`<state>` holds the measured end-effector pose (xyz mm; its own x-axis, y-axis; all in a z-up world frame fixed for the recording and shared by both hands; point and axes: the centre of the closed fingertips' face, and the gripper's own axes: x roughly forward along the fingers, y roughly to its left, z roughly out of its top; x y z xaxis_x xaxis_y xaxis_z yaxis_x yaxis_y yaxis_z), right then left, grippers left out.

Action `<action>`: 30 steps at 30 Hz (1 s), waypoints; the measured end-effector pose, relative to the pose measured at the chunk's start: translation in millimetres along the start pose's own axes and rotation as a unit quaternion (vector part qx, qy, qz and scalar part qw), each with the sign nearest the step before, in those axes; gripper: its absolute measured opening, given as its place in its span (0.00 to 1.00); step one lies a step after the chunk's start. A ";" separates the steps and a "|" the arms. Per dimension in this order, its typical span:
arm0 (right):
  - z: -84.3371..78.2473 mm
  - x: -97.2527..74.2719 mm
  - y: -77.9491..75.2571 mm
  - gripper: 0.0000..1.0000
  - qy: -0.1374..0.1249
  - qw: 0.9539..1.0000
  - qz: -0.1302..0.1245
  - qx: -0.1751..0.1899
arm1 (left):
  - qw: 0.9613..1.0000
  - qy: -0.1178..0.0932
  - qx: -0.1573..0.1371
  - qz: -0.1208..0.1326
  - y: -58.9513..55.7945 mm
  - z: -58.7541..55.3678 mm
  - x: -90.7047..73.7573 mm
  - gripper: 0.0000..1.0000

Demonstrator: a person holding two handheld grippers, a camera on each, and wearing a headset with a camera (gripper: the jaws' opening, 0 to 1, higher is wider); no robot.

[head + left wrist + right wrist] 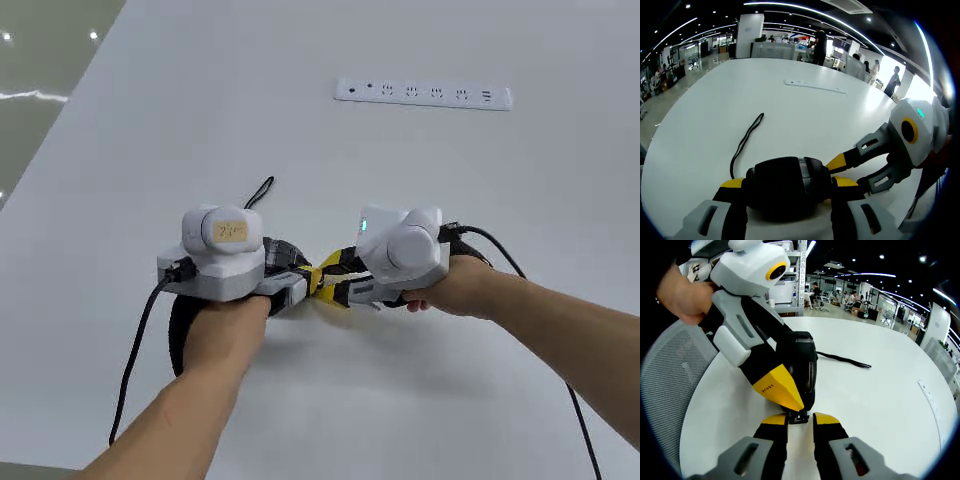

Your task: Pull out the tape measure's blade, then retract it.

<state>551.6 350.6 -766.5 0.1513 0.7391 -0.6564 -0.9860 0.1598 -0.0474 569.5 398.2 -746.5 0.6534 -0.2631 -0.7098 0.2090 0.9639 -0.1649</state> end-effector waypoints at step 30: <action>-6.0 -30.7 -10.3 0.56 0.008 0.997 -0.052 0.052 | 0.992 -0.034 0.099 -0.073 -7.9 14.1 -18.4 0.84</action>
<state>556.7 322.4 -750.3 0.2509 0.7044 -0.6640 -0.9524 0.3025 -0.0390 566.0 394.8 -722.5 0.6518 -0.4077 -0.6395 0.4390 0.8904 -0.1203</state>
